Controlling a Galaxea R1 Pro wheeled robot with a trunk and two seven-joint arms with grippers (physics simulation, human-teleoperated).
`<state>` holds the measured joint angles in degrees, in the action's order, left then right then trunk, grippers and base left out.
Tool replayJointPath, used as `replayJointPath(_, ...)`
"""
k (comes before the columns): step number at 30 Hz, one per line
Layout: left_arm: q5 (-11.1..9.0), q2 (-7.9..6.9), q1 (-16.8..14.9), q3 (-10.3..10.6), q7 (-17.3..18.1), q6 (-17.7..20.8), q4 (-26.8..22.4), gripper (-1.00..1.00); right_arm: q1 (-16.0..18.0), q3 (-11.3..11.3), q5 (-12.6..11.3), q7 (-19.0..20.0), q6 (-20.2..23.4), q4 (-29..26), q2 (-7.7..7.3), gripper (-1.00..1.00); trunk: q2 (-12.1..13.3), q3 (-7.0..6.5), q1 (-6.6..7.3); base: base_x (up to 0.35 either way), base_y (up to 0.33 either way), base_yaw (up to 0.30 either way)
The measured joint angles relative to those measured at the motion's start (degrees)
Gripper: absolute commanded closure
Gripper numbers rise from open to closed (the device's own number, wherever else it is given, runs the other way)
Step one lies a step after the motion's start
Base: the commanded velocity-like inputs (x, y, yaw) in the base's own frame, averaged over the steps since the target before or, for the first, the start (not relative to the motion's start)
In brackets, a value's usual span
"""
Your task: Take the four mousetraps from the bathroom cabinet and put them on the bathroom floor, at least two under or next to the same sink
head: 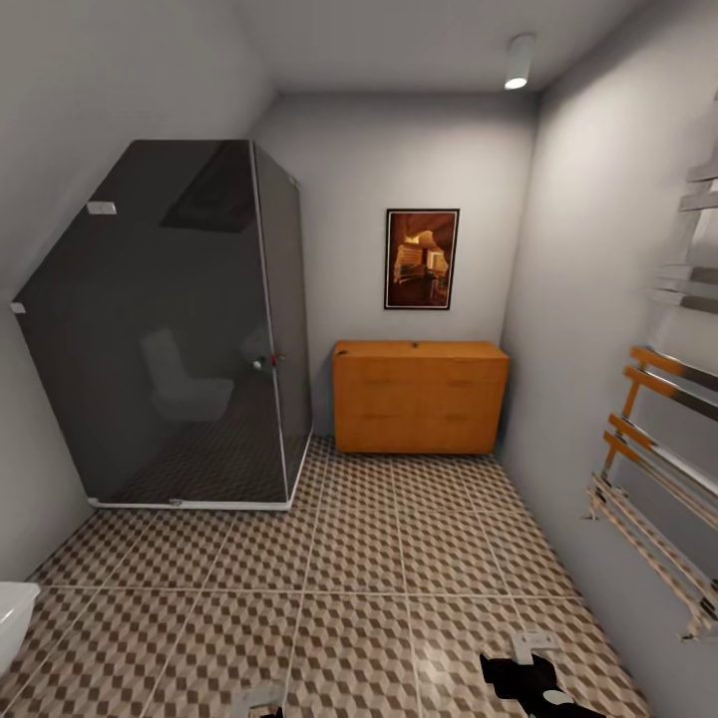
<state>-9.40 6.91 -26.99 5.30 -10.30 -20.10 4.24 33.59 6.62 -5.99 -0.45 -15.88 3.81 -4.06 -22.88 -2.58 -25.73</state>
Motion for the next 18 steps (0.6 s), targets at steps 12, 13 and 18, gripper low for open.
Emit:
replayJointPath(12,0.0,0.0,0.0,0.0,0.0,0.0,0.0,-1.0,0.0,0.0,0.0,-0.01,0.0,-0.01,0.0,-1.0,0.0,0.0,0.0,0.332,-0.035,0.0)
replayJointPath(13,0.0,0.0,0.0,0.0,0.0,0.0,0.0,-1.0,0.0,0.02,0.02,-0.01,0.01,0.0,0.0,-1.0,0.0,0.0,0.0,0.332,-0.005,0.0)
replayJointPath(18,-0.01,0.0,0.0,0.0,0.0,0.0,0.0,-1.0,0.0,0.08,0.37,0.0,0.01,-0.02,0.0,-1.0,0.0,0.0,0.0,0.332,-0.002,0.0)
